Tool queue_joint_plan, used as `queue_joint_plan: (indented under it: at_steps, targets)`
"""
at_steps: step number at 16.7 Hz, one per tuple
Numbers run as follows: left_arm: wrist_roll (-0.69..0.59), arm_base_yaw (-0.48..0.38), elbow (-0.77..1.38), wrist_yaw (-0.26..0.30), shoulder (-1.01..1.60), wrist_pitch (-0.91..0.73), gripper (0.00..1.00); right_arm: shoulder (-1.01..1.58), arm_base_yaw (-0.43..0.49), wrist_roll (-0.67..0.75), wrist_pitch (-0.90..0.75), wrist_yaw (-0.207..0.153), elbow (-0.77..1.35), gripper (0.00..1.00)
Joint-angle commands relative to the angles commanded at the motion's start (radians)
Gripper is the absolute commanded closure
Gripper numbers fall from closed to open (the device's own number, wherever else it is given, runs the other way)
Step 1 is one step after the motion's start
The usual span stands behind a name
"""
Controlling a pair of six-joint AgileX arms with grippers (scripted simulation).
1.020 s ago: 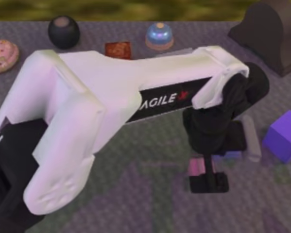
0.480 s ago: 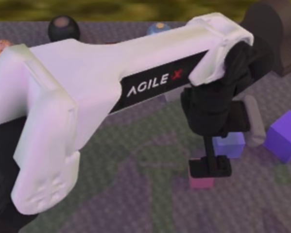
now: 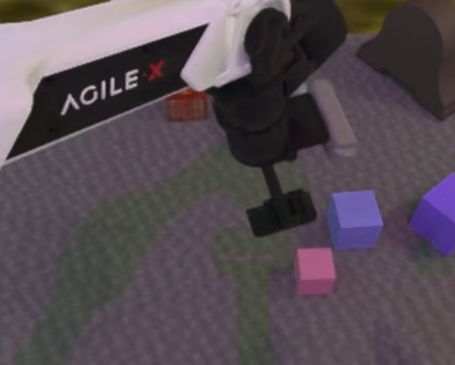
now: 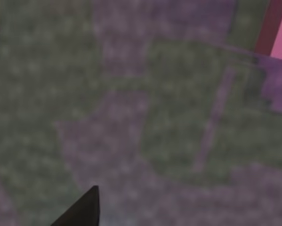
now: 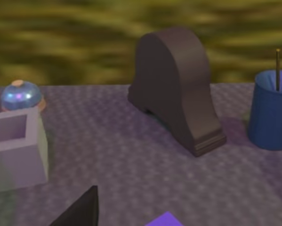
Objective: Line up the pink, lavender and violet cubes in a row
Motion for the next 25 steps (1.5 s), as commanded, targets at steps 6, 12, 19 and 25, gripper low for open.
queue_joint_plan:
  at_steps: [6, 12, 19, 25]
  targets:
    - [-0.167, 0.261, -0.524, -0.011, -0.605, 0.302, 0.0, 0.548, 0.116, 0.093, -0.292, -0.001, 0.408, 0.0]
    - [-0.348, 0.532, -1.144, -0.011, -1.281, 0.65, 0.0, 1.166, 0.239, 0.196, -0.62, -0.003, 0.834, 0.0]
    - [-0.501, 0.746, -1.648, -0.001, -1.849, 0.997, 0.0, 1.651, 0.346, 0.286, -0.889, -0.001, 1.232, 0.0]
    - [-0.553, 0.809, -1.786, 0.005, -2.031, 1.126, 0.0, 1.795, 0.379, 0.314, -0.964, 0.002, 1.362, 0.0]
